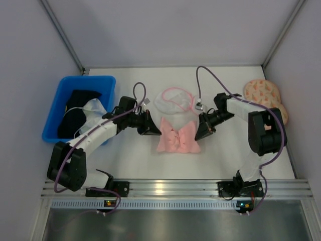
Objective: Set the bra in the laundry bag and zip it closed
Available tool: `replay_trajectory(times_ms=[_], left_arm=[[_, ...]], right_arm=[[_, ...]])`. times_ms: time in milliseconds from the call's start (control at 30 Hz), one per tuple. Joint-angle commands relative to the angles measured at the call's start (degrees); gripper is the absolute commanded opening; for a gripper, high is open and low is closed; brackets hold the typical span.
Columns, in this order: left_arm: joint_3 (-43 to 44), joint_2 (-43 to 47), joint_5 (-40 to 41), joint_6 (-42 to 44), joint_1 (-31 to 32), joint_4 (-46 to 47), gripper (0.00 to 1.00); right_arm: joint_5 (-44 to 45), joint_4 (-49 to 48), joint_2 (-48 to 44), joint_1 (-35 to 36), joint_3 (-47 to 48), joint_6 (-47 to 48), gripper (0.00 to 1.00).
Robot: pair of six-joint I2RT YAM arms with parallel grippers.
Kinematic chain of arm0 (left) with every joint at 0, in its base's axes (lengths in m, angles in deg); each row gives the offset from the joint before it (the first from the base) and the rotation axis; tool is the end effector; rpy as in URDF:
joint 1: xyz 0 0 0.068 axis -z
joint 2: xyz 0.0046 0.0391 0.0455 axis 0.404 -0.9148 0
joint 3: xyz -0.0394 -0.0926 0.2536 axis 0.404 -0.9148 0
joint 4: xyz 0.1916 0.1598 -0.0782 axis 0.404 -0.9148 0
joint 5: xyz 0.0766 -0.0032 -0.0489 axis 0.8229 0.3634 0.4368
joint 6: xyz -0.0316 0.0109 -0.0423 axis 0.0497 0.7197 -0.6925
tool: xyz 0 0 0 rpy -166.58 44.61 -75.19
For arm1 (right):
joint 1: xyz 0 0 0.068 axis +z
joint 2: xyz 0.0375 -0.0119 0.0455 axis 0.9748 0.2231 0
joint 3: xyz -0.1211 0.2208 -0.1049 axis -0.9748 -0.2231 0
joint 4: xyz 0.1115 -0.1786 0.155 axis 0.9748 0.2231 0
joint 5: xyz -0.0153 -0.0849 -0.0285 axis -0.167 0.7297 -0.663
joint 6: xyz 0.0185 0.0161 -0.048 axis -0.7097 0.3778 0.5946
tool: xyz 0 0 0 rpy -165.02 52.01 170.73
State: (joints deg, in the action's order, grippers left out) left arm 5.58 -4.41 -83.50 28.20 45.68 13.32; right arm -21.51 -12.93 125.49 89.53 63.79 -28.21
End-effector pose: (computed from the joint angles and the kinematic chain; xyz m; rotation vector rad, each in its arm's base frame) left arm 0.2435 -0.1241 0.2228 0.0207 2.5962 -1.3664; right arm 0.2809 0.0932 0.1784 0.6017 -2.6080 -1.5172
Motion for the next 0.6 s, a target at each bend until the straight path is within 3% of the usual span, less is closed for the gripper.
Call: replay_trajectory(times_ms=[0, 233, 567], left_arm=[[4.7, 1.8, 2.7, -4.8, 4.6, 0.2, 0.00], [11.0, -3.5, 7.7, -9.1, 13.3, 0.5, 0.00], [14.1, -16.6, 8.6, -16.4, 20.3, 14.3, 0.00]], right_arm=[[-5.2, 0.1, 0.0, 1.9, 2.2, -0.1, 0.00], [-6.5, 0.0, 3.0, 2.8, 2.8, 0.0, 0.00], [-5.2, -0.1, 4.6, 0.7, 2.0, 0.3, 0.00]])
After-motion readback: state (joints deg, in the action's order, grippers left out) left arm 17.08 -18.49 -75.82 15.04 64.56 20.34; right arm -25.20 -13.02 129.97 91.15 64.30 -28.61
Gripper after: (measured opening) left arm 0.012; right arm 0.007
